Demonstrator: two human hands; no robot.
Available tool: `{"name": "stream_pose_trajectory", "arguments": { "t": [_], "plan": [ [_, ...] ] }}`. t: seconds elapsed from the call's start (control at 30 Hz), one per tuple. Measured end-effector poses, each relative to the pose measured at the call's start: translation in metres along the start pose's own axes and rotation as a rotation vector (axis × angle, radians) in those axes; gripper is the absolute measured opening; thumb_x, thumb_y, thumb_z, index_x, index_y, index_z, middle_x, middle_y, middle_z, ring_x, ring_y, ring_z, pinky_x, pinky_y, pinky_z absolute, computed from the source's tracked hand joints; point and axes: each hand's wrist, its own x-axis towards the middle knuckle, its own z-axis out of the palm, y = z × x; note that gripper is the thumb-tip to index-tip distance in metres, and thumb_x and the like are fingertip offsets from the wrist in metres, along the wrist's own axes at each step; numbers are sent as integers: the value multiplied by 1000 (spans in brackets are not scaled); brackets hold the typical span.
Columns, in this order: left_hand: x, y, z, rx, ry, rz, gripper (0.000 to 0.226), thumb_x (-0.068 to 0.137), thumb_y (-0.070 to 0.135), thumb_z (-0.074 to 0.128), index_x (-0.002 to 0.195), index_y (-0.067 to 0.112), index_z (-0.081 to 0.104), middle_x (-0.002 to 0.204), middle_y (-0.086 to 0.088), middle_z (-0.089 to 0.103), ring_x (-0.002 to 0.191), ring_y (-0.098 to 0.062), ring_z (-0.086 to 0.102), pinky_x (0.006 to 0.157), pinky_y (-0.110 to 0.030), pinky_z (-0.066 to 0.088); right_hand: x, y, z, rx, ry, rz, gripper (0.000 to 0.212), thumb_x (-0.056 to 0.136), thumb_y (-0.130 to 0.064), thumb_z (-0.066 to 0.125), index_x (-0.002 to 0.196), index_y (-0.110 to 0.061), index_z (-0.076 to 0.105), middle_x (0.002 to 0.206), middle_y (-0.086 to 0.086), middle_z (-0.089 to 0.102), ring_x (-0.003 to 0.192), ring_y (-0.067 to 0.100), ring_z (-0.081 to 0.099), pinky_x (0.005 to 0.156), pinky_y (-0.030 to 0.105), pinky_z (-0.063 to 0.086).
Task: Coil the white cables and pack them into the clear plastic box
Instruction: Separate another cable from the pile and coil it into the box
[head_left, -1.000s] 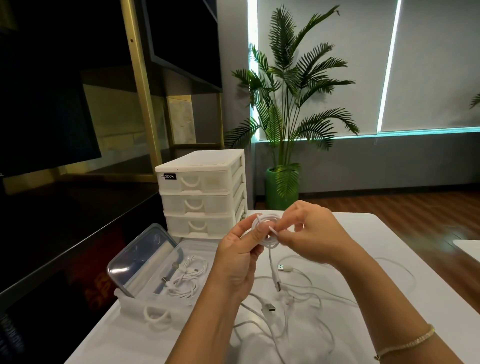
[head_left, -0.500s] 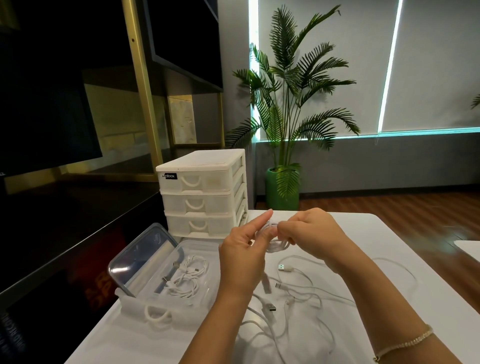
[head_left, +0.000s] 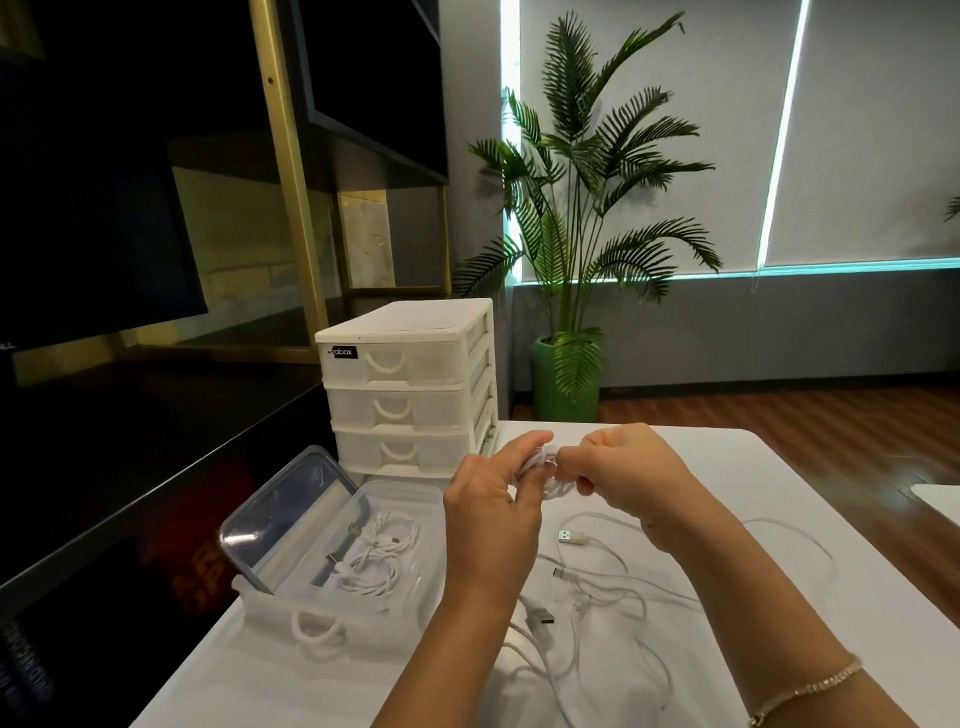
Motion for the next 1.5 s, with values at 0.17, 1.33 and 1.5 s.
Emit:
{"name": "stream_pose_trajectory", "arguments": {
  "t": [0.17,1.33,1.5],
  "plan": [
    [3,-2,-4,-1,10,-6,33,89,21,60,107,48,55,98,11,48,93,-7,51,77,-5,41,1,1,-1,59,-28,-5,27,78,-18,65,53,-8,62,52,3,58,59,15,49,58,26,40],
    [2,1,-4,-73,9,-37,9,88,21,61,90,29,58,77,22,58,70,-2,59,58,-2,45,7,13,-4,21,-50,-134,23,85,-32,63,68,-16,66,65,6,59,57,16,47,56,28,43],
    [1,0,-2,-11,-14,-17,10,91,22,55,100,27,56,80,16,59,65,-3,57,56,-2,45,9,16,-3,0,-34,-127,22,84,-32,65,69,-15,67,66,7,58,57,16,46,57,31,42]
  ]
}}
